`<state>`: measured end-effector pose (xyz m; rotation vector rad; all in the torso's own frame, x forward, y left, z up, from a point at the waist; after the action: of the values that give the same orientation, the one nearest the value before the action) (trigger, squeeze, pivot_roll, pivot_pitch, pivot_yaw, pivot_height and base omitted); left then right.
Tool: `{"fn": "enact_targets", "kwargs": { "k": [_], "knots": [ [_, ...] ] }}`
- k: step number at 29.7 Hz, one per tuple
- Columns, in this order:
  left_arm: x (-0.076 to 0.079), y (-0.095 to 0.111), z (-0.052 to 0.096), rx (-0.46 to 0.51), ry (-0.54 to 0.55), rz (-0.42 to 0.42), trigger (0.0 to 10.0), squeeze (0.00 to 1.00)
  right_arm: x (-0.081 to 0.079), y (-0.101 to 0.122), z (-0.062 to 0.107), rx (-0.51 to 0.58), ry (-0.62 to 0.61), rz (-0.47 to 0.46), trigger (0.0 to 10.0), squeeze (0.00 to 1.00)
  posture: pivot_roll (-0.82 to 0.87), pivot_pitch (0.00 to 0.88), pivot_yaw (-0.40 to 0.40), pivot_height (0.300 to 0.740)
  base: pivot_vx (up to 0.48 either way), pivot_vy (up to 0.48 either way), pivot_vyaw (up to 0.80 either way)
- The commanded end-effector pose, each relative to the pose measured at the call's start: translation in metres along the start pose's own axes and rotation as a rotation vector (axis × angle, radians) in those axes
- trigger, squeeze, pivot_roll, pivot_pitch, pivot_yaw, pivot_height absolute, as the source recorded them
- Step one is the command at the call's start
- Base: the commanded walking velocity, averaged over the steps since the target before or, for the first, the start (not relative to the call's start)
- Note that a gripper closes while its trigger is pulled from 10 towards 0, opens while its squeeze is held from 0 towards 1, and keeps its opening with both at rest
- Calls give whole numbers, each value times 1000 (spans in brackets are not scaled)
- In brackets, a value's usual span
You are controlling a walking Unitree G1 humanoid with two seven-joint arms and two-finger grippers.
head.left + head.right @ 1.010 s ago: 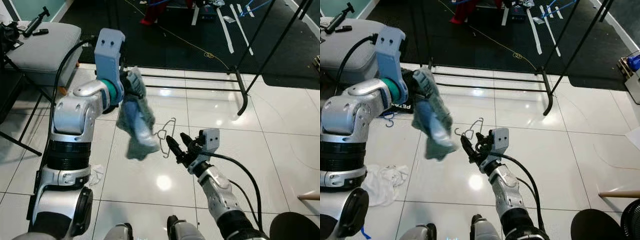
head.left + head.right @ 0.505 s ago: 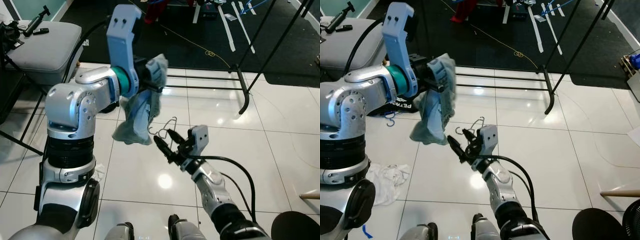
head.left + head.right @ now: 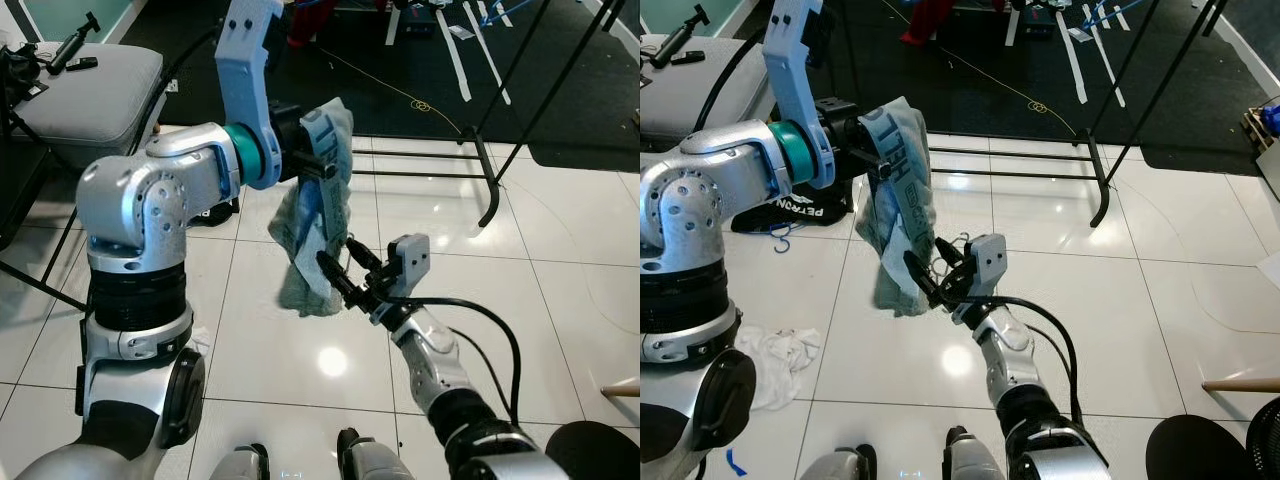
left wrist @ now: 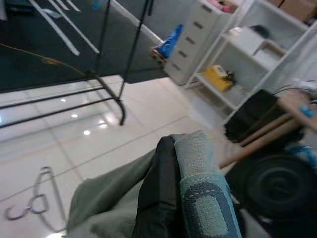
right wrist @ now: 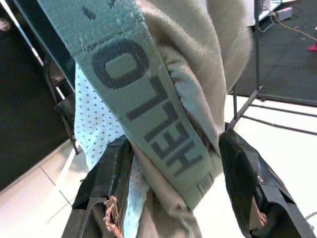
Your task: Hang hanger
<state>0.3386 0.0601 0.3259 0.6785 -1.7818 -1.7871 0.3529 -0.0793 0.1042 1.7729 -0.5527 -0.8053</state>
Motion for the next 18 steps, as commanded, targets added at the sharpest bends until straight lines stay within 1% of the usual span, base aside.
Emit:
{"fn": "enact_targets", "kwargs": {
  "k": [1,3,4,5,6,8,18],
  "knots": [
    [7,8,2,27,-36,9,0,0,-2,-7,2,-43,32,8,10000,0,23,135,36,740,0,0,0],
    [7,9,2,33,-40,15,0,0,-3,-7,1,-55,49,13,10000,0,23,135,36,740,0,0,0],
    [7,10,3,38,-42,20,0,0,-4,-8,0,-75,74,24,3922,0,24,134,35,740,0,0,0],
    [7,10,3,38,-42,20,0,0,-4,-8,0,-75,74,24,3922,0,24,134,35,740,0,0,0],
    [7,11,3,40,-43,23,0,0,-6,-9,0,-94,98,30,0,0,24,134,35,740,0,0,0],
    [6,12,4,43,-43,27,0,0,-6,-9,-2,-116,123,41,0,0,26,132,35,740,0,0,0],
    [6,13,5,43,-42,38,0,0,-2,-7,-1,-121,121,44,0,0,22,125,33,740,0,0,0]
  ]
}}
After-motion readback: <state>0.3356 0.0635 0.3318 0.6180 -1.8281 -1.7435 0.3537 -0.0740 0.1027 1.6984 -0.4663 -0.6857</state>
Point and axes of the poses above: a point about 5 cm out from each wrist's last joint towards the gripper, its own z axis pointing back from the gripper into the wrist, its own y axis along the axis of the wrist's last joint, x = y × z, the point moved 3 cm from there along -z, pointing out of the wrist towards the gripper, and after that the axes turned 10 degrees about -z, right-handed, at the moved point
